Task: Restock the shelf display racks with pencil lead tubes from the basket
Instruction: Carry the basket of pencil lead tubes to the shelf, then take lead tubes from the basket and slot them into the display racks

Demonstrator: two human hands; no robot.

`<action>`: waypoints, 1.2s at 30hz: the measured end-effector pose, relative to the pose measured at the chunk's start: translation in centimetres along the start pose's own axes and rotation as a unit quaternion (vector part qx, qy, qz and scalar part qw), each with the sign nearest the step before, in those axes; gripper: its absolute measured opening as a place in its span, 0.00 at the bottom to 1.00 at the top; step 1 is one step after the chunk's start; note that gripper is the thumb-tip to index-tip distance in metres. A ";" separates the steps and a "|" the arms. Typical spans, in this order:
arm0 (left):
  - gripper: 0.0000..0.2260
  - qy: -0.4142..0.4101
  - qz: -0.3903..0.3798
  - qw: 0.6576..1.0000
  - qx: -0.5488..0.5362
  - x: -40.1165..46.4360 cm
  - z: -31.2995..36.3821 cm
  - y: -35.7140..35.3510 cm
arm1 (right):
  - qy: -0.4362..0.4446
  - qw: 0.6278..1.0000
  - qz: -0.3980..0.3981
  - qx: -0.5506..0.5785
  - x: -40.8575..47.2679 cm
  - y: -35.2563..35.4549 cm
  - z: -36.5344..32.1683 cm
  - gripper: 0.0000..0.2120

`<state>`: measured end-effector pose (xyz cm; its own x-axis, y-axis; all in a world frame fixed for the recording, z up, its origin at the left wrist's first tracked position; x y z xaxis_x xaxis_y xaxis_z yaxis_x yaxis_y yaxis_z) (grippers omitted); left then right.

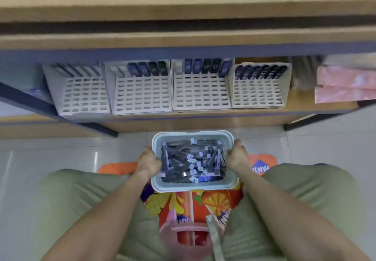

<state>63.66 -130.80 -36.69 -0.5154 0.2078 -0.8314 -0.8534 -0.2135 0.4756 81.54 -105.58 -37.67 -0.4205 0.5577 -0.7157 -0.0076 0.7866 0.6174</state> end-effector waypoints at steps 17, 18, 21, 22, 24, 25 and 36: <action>0.17 -0.056 0.062 0.996 0.016 8.8 -5.4 -6.4 | -0.026 0.998 0.011 0.047 6.3 -7.9 3.6 0.15; 0.18 -0.062 0.061 0.996 0.021 9.0 -5.6 -6.5 | -0.026 0.998 0.008 0.048 6.4 -8.1 3.8 0.15; 0.17 -0.061 0.058 0.996 0.019 9.3 -7.1 -7.0 | -0.016 0.999 0.005 0.050 6.2 -8.8 4.1 0.15; 0.16 -0.064 0.059 0.996 0.008 9.2 -7.5 -7.2 | -0.007 0.999 0.008 0.051 6.0 -9.0 4.1 0.16; 0.16 -0.074 0.059 0.996 -0.008 9.0 -8.0 -6.9 | 0.005 0.998 0.017 0.065 5.3 -8.8 3.9 0.17; 0.16 -0.081 0.059 0.995 -0.014 8.7 -7.9 -6.7 | 0.008 0.997 0.022 0.073 4.7 -8.6 3.7 0.18; 0.22 -0.218 0.143 0.961 0.096 4.4 -3.4 -6.2 | 0.071 0.996 0.044 0.015 1.7 -8.5 0.4 0.11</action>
<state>66.96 -131.86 -44.27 -0.6787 0.5565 -0.4793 -0.6495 -0.1501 0.7454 81.19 -111.18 -44.26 -0.5424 0.5834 -0.6045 0.0610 0.7450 0.6642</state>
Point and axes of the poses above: each hand's wrist, its own x-axis towards the middle knuckle, its own y-axis out of the back of the hand, z = x × y, the point moved 4 cm from there along x, towards the middle knuckle, and after that the axes turned 9 degrees about -z, right-handed, at the moved point
